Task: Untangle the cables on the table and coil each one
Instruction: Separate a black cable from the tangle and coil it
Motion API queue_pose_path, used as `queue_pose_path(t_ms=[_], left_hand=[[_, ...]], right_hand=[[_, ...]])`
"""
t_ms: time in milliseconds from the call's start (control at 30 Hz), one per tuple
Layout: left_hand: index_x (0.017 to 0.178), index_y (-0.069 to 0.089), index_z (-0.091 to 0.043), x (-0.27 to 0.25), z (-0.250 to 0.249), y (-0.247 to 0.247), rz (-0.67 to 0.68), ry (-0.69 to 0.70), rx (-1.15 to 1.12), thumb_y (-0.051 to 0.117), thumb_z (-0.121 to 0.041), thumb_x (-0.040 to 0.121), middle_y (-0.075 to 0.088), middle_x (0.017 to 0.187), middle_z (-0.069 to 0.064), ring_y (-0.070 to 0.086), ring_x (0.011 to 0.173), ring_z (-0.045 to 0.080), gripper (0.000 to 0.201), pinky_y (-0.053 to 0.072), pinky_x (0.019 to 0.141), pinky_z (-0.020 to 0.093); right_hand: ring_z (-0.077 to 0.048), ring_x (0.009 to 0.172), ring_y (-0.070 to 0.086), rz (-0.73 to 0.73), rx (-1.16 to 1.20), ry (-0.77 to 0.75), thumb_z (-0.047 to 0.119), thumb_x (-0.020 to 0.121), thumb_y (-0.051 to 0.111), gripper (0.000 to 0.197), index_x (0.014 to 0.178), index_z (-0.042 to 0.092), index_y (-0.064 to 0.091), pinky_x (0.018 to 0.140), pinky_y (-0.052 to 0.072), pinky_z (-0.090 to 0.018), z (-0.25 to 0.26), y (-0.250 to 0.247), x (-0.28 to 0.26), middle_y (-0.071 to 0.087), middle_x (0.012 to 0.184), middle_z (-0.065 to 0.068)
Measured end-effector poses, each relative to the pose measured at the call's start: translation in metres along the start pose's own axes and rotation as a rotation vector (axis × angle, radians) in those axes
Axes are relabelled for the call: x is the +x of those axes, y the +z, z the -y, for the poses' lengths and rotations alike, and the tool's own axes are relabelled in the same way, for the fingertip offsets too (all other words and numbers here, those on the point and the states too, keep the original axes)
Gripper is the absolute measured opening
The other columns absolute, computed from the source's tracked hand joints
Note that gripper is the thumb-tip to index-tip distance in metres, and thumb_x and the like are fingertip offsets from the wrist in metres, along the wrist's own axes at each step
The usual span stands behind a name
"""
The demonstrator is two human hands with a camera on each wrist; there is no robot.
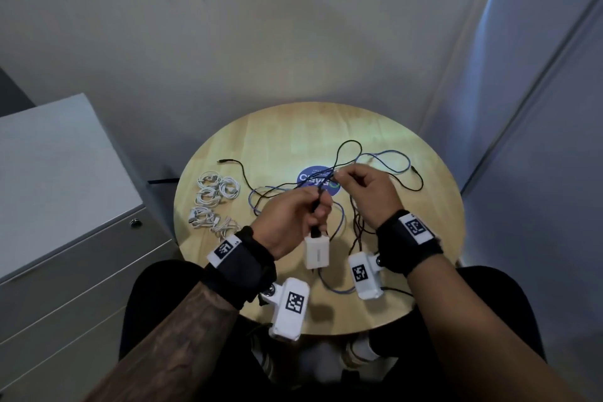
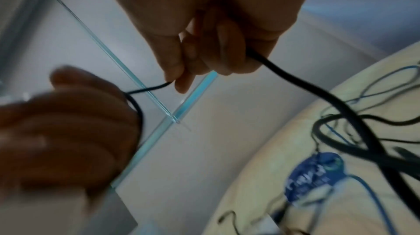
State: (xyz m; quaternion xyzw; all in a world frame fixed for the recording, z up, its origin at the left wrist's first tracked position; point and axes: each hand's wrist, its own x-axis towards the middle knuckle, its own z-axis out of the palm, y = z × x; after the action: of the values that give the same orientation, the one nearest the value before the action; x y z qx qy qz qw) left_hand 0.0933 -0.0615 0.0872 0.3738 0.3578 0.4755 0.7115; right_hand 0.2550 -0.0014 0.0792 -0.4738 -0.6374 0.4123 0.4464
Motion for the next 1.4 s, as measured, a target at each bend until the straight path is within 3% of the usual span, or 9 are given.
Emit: queue_pose_path(t_ms=[100, 333, 500, 633, 733, 967, 1100, 1267, 1400], left_hand=[[0.094, 0.057, -0.004, -0.002, -0.01, -0.012, -0.051, 0.093, -0.282, 0.035, -0.01, 0.099, 0.046, 0.071, 0.002, 0.038, 0.06, 0.014, 0.024, 0.041, 0.07, 0.03], [0.098, 0.059, -0.004, 0.021, -0.001, -0.037, -0.35, 0.244, -0.526, 0.039, -0.006, 0.102, 0.068, 0.079, 0.007, 0.065, 0.07, 0.014, 0.02, 0.057, 0.08, 0.027], [0.096, 0.057, -0.007, 0.035, 0.005, -0.048, -0.516, 0.281, -0.665, 0.038, -0.007, 0.104, 0.067, 0.081, 0.007, 0.067, 0.072, 0.013, 0.02, 0.051, 0.08, 0.026], [0.097, 0.057, -0.007, 0.04, -0.002, -0.052, -0.603, 0.312, -0.669, 0.038, -0.008, 0.104, 0.066, 0.093, 0.01, 0.066, 0.085, 0.015, 0.02, 0.049, 0.09, 0.029], [0.098, 0.058, -0.006, 0.043, 0.004, -0.047, -0.592, 0.325, -0.547, 0.039, -0.005, 0.104, 0.069, 0.085, 0.007, 0.069, 0.075, 0.013, 0.02, 0.053, 0.081, 0.026], [0.094, 0.065, 0.009, 0.025, 0.023, -0.03, -0.408, 0.191, 0.288, 0.049, -0.001, 0.099, 0.065, 0.08, 0.012, 0.063, 0.06, 0.01, 0.019, 0.049, 0.061, 0.018], [0.075, 0.062, -0.007, 0.01, 0.023, -0.025, -0.213, 0.039, 0.533, 0.044, -0.031, 0.104, 0.054, 0.061, 0.007, 0.045, 0.053, 0.017, 0.041, 0.037, 0.052, 0.023], [0.063, 0.047, -0.01, 0.002, 0.02, -0.042, -0.326, 0.073, 0.594, 0.055, -0.023, 0.099, 0.037, 0.046, -0.007, 0.029, 0.043, 0.01, 0.039, 0.028, 0.046, 0.022], [0.057, 0.046, -0.016, -0.001, 0.019, -0.063, -0.428, 0.084, 0.548, 0.058, -0.023, 0.097, 0.036, 0.051, 0.0, 0.029, 0.045, 0.014, 0.042, 0.027, 0.048, 0.022]], right_hand=[[0.008, 0.067, 0.057, 0.184, -0.108, 0.045, 0.02, 0.098, 0.058, 0.017, 0.094, 0.017, 0.074, 0.068, 0.042, -0.013, -0.027, 0.021, -0.018, 0.067, 0.071, 0.021], [-0.001, 0.048, 0.046, 0.488, -0.273, 0.1, 0.018, 0.098, 0.055, 0.023, 0.091, 0.0, 0.066, 0.053, 0.037, -0.017, -0.034, 0.046, -0.047, 0.055, 0.062, 0.001], [-0.015, 0.048, 0.054, 0.613, -0.256, 0.192, 0.026, 0.096, 0.06, 0.031, 0.067, 0.013, 0.062, 0.055, 0.046, -0.026, -0.027, 0.03, -0.048, 0.059, 0.053, 0.001], [-0.011, 0.051, 0.053, 0.672, -0.35, 0.132, 0.032, 0.094, 0.062, 0.017, 0.095, 0.021, 0.074, 0.055, 0.042, -0.022, -0.021, 0.021, -0.051, 0.061, 0.06, 0.005], [-0.011, 0.072, 0.062, 0.69, -0.426, 0.035, 0.034, 0.093, 0.063, 0.019, 0.101, 0.022, 0.076, 0.065, 0.043, -0.026, -0.014, 0.02, -0.046, 0.071, 0.081, 0.003], [-0.006, 0.057, 0.05, 0.326, -0.217, -0.076, 0.013, 0.083, 0.073, 0.013, 0.077, 0.024, 0.074, 0.059, 0.042, -0.017, 0.016, -0.001, -0.015, 0.063, 0.063, -0.006], [-0.008, 0.067, 0.063, 0.279, -0.304, -0.113, 0.016, 0.076, 0.08, 0.007, 0.08, 0.02, 0.075, 0.067, 0.052, -0.025, 0.018, -0.012, 0.002, 0.07, 0.072, 0.004], [-0.013, 0.064, 0.06, 0.309, -0.325, -0.027, 0.032, 0.073, 0.085, 0.034, 0.092, 0.025, 0.058, 0.069, 0.047, -0.028, 0.0, -0.023, 0.011, 0.066, 0.066, 0.001], [0.002, 0.061, 0.054, 0.356, -0.369, -0.084, 0.019, 0.081, 0.078, 0.012, 0.083, 0.018, 0.067, 0.064, 0.043, -0.019, 0.003, -0.023, 0.012, 0.06, 0.067, 0.011]])
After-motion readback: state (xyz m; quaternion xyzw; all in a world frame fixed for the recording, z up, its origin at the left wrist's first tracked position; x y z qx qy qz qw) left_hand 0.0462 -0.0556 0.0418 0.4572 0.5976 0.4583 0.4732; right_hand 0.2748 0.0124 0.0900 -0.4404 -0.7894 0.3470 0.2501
